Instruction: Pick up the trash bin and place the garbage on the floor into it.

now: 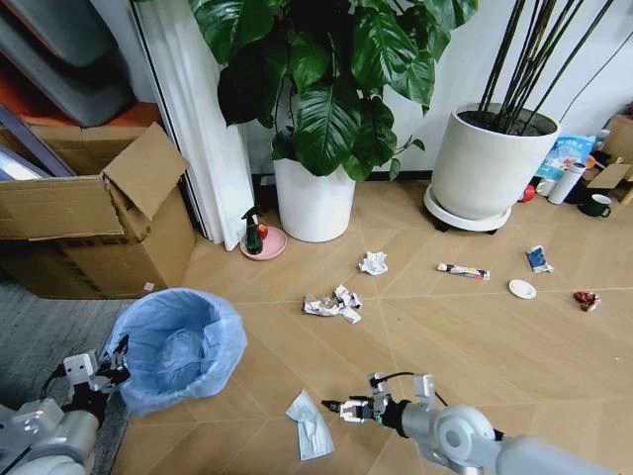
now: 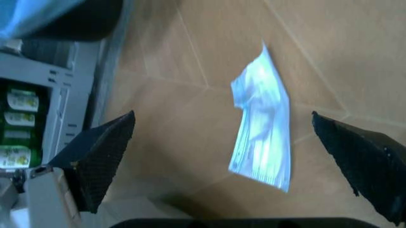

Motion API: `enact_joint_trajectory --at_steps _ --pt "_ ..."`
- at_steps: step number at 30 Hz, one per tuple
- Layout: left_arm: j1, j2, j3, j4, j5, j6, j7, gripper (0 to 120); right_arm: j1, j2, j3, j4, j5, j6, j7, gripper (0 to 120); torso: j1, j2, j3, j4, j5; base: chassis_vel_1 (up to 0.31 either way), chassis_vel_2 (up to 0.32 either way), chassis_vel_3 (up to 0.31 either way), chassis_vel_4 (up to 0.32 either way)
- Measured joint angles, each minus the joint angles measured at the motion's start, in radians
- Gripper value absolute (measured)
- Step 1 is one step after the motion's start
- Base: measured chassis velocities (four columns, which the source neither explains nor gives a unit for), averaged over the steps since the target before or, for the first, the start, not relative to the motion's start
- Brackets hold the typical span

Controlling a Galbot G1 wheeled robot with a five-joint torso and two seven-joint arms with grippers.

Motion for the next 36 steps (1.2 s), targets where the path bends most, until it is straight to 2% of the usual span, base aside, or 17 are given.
enact_joint_trajectory --at_steps 4,12,18,27,36 --pt "0.01 -0.019 -0.021 -0.005 0.0 0.0 0.004 0 0.028 0.019 -0.041 -0.015 0.007 -0.022 0.03 100 0.0 0.0 0.0 -0.0001 -0.0002 0.0 0.0 0.0 0.0" --pt "0.023 -0.044 -0.034 -0.021 0.004 -0.003 0.008 0 0.027 0.063 -0.047 -0.054 0.006 -0.069 0.126 100 0.0 0.0 0.0 -0.0001 -0.0001 0.0 0.0 0.0 0.0" --pt "0.026 -0.048 -0.035 -0.028 0.011 -0.002 0.007 0 0.032 0.091 -0.064 -0.077 0.013 -0.082 0.133 100 0.0 0.0 0.0 -0.0001 0.0001 0.0 0.0 0.0 0.0" --pt "0.027 -0.061 -0.047 -0.021 0.015 -0.004 0.009 0 0.098 0.177 -0.131 -0.183 0.015 -0.095 0.153 100 0.0 0.0 0.0 0.0001 0.0 0.0 0.0 0.0 0.0" --pt "0.016 -0.054 -0.045 -0.016 0.018 -0.004 0.009 0 0.115 0.227 -0.146 -0.27 0.001 -0.1 0.156 100 0.0 0.0 0.0 0.0 0.0 0.0 0.0 0.0 0.0"
